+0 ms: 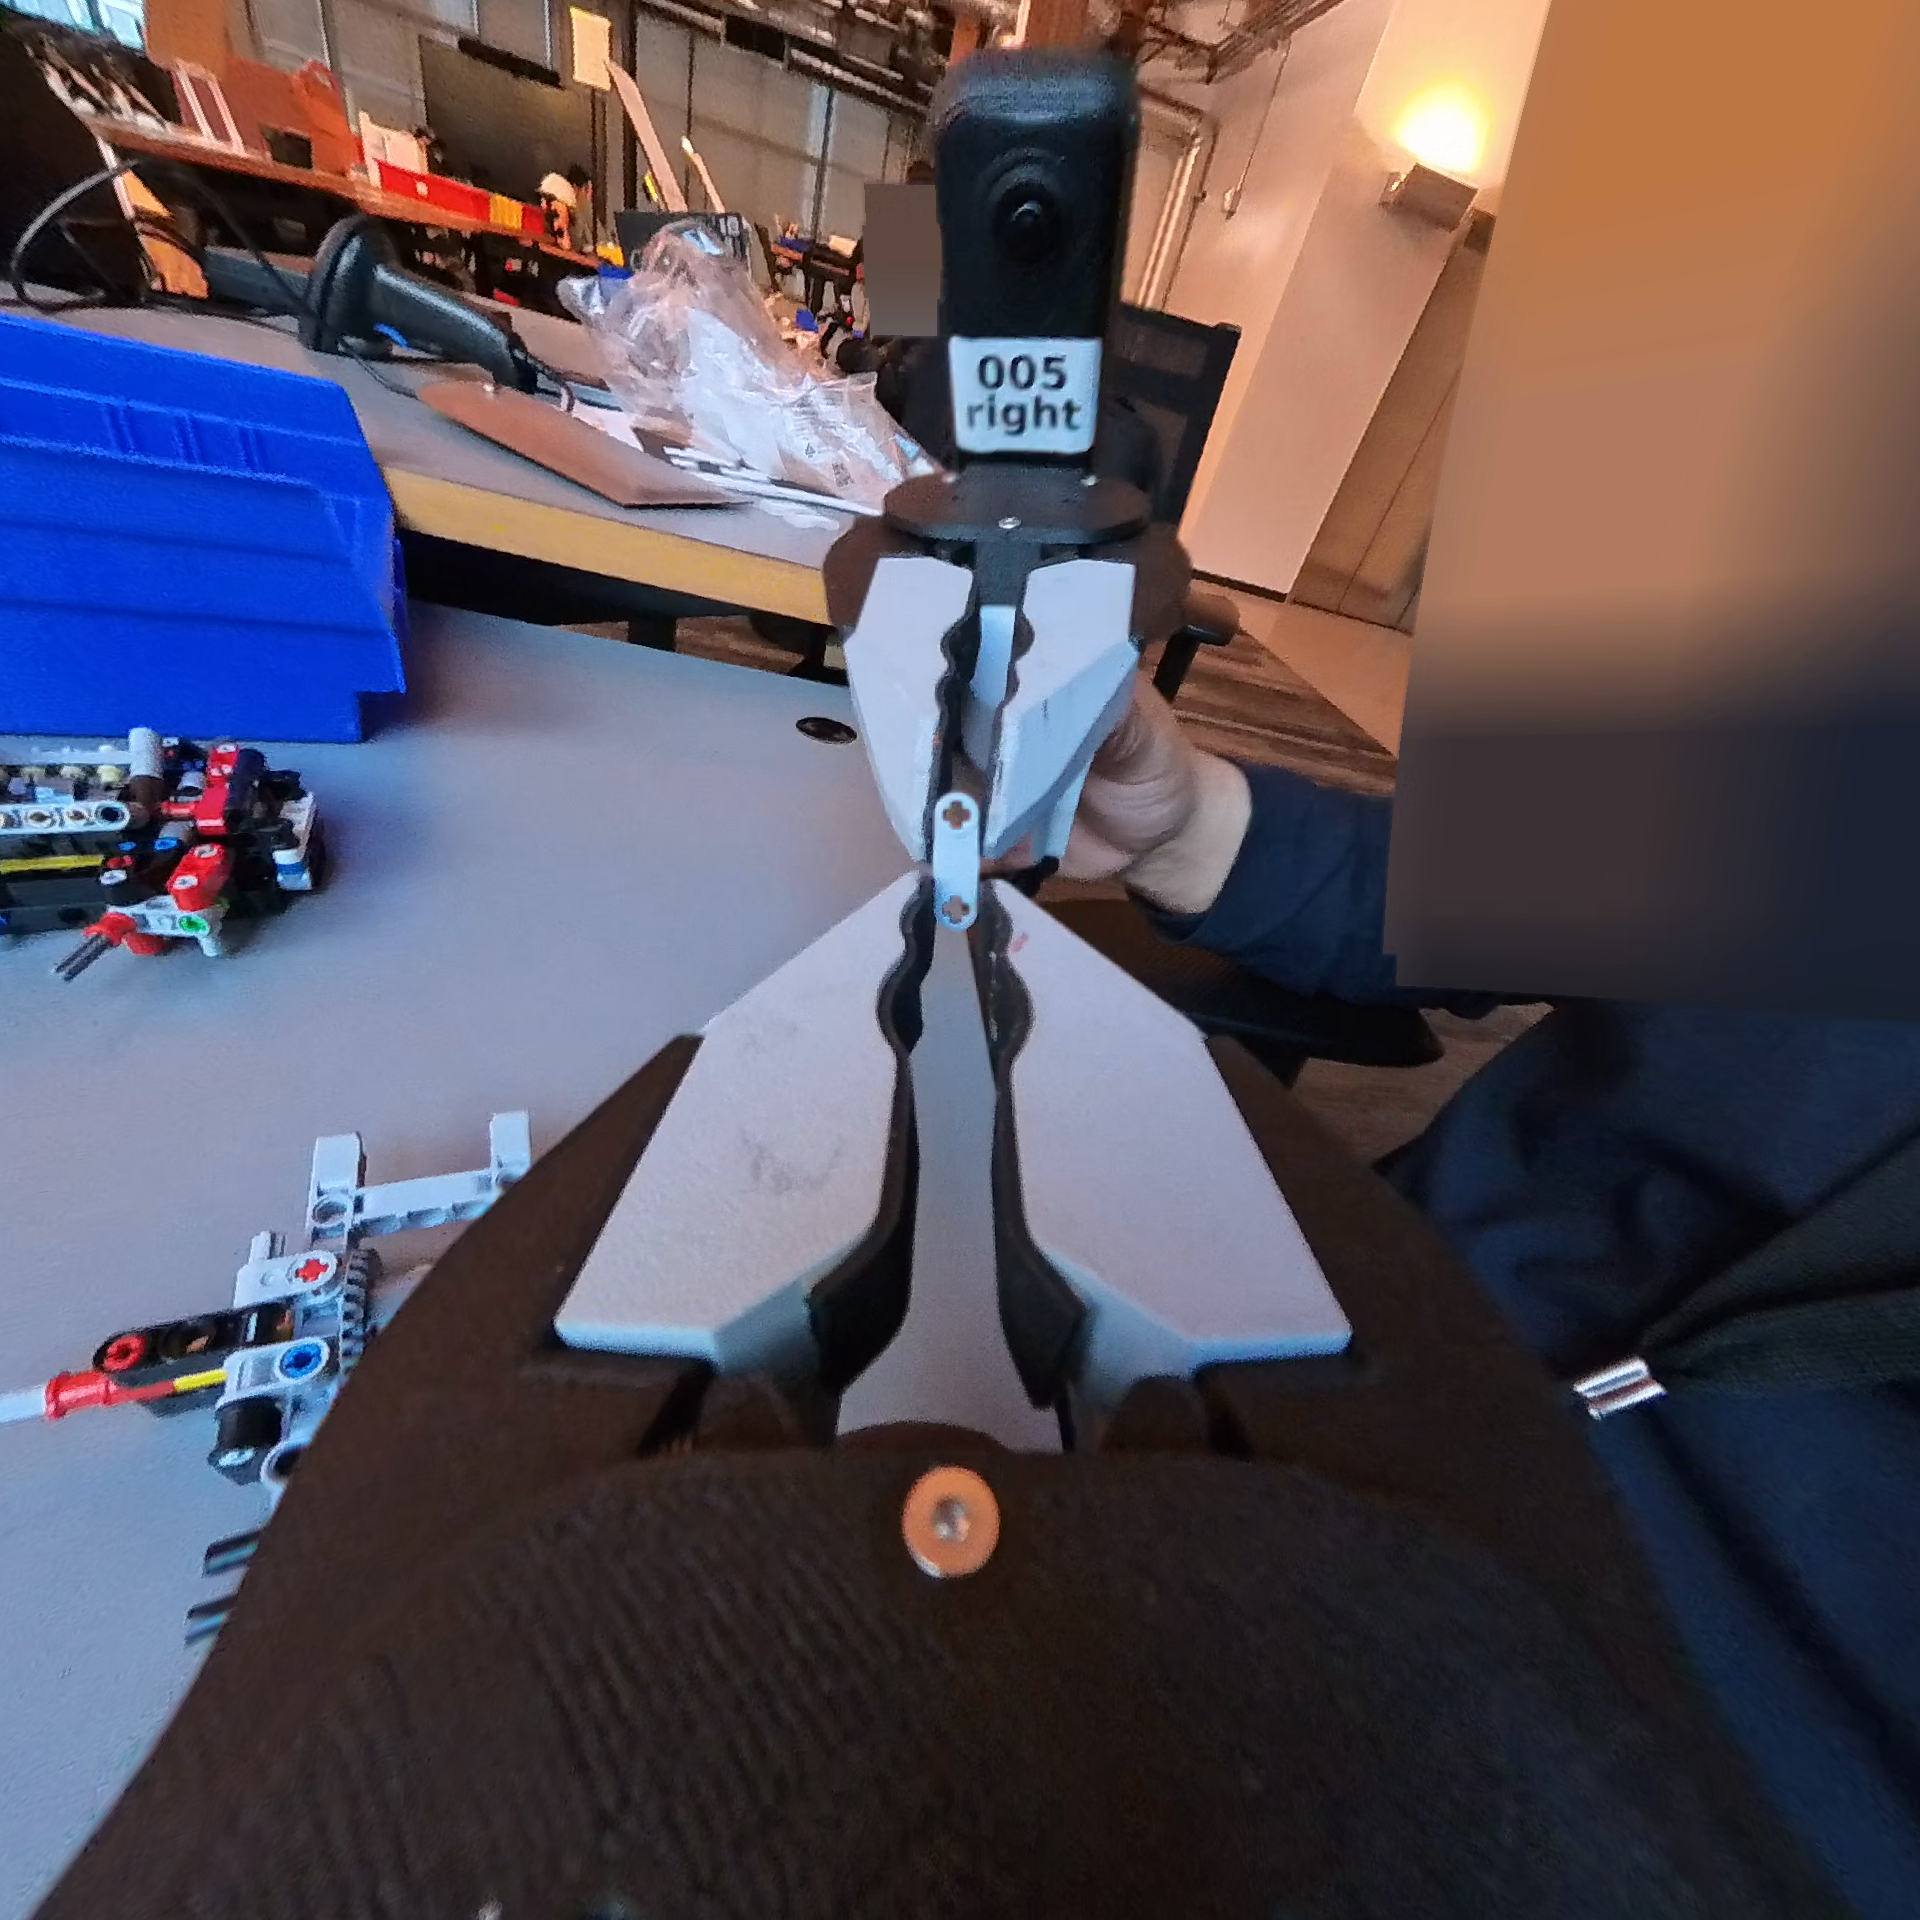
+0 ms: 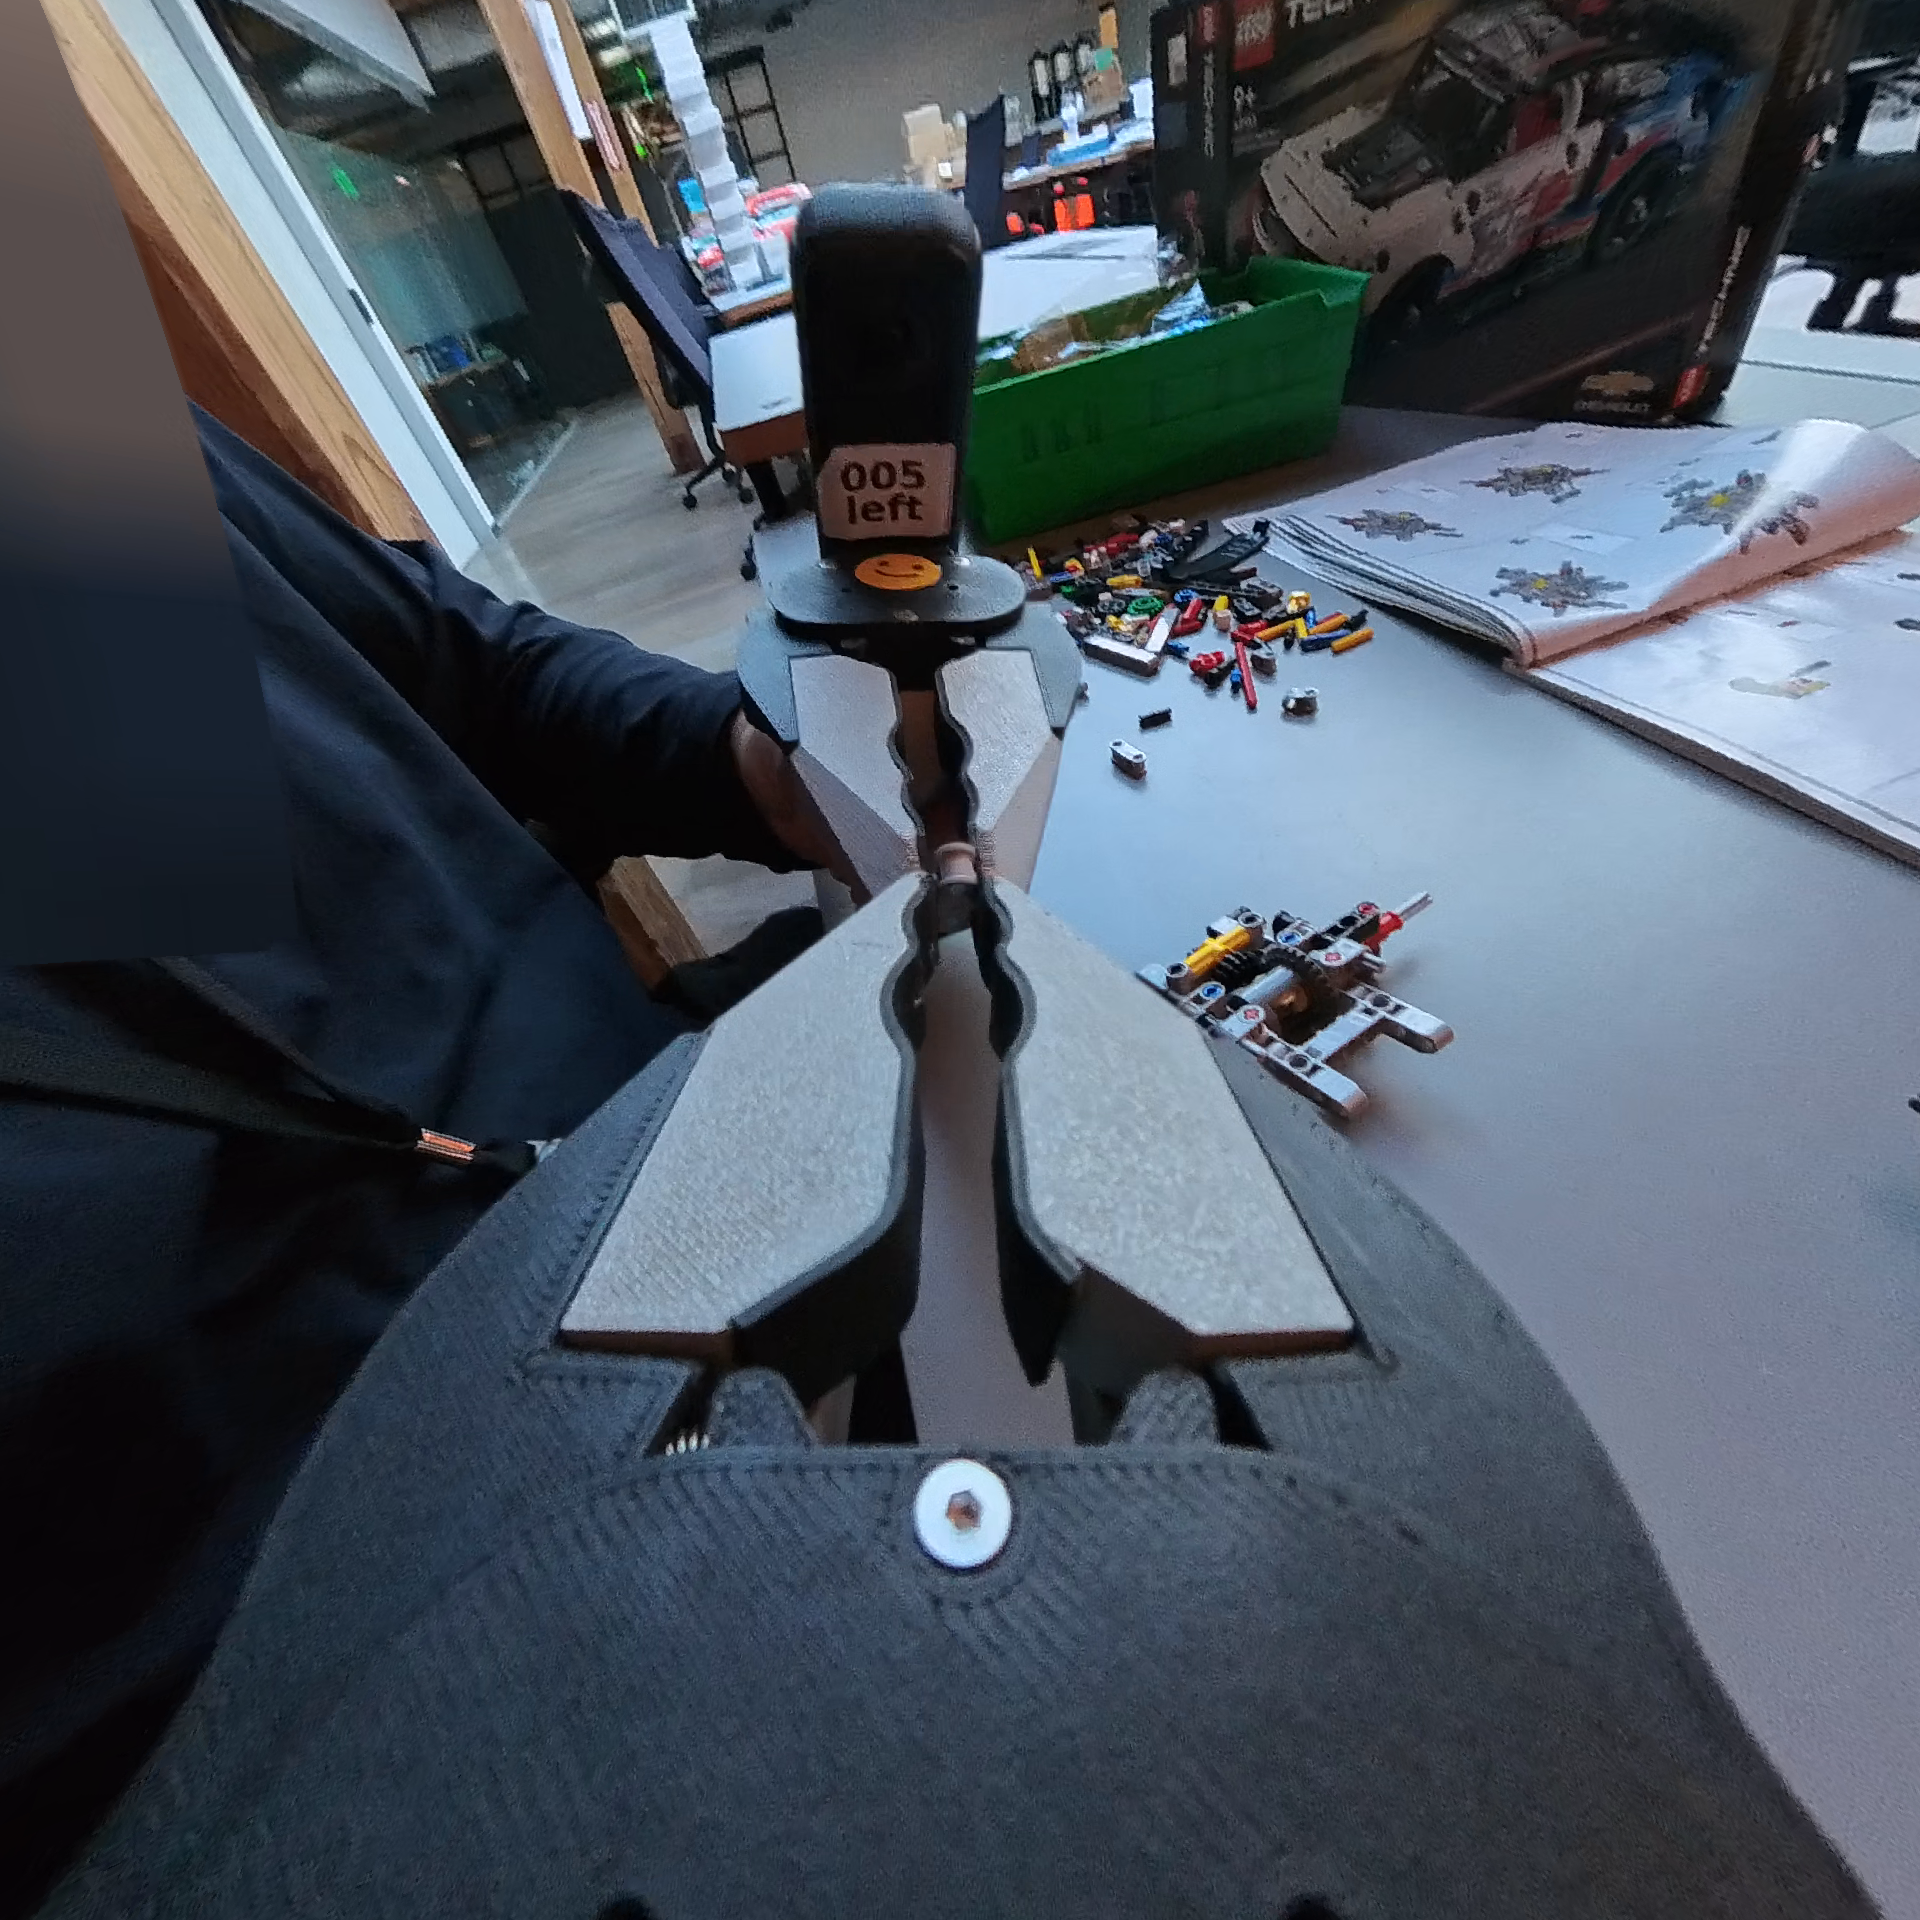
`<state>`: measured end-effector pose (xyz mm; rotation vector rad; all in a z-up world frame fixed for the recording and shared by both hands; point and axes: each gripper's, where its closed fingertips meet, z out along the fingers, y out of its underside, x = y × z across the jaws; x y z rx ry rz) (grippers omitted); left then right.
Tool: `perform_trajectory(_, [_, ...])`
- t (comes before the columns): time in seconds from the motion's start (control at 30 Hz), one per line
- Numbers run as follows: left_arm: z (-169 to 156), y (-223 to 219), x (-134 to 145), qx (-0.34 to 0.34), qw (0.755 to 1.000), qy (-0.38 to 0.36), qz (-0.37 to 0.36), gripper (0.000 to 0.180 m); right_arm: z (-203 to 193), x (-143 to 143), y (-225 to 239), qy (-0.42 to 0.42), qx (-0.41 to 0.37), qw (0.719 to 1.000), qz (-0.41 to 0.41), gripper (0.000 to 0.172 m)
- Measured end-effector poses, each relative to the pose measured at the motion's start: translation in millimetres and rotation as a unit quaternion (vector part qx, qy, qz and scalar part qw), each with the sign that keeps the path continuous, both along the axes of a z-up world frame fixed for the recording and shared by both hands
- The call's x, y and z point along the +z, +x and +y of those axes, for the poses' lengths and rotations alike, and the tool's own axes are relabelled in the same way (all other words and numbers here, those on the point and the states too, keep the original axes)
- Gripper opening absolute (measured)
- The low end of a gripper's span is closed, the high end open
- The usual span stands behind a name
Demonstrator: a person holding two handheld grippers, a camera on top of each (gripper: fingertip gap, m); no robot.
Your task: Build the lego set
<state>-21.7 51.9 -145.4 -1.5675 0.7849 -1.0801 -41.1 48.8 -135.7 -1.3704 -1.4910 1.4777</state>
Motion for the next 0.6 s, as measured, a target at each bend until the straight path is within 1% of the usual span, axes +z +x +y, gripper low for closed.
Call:
perform_trajectory(0.07, [2.5, -2.2, -8.8, 0.006, 1.0, -0.008, 0.029, 0.008, 5.0, -5.6, -0.4, 0.004, -0.012, 1.0, -0.018, 0.004])
perform_trajectory(0.17, [8.0, -14.0, -25.2, 0.03, 0.993, -0.003, 0.115, 0.03, 21.0, -19.0, 3.0, 0.006, -0.043, 0.998, -0.055, 0.004])
perform_trajectory(0.23, [9.9, -25.4, -36.0, 0.045, 0.984, 0.001, 0.173, 0.037, 29.5, -29.2, 6.2, 0.002, -0.055, 0.995, -0.081, 0.004])
perform_trajectory(0.3, [14.0, -40.5, -49.4, 0.069, 0.969, 0.011, 0.238, 0.04, 35.3, -40.0, 8.3, 0.01, -0.062, 0.992, -0.105, 0.004])
perform_trajectory(0.43, [22.2, -63.8, -76.0, 0.103, 0.929, 0.043, 0.353, 0.04, 46.9, -65.4, 7.0, 0.073, -0.067, 0.982, -0.16, 0.004])
perform_trajectory(0.5, [24.7, -69.5, -86.6, 0.107, 0.91, 0.054, 0.396, 0.04, 53.0, -76.2, 3.0, 0.11, -0.062, 0.975, -0.181, 0.004])
perform_trajectory(0.6, [32.5, -76.0, -95.4, 0.116, 0.886, 0.083, 0.441, 0.04, 54.4, -87.4, -5.3, 0.154, -0.037, 0.967, -0.199, 0.004])
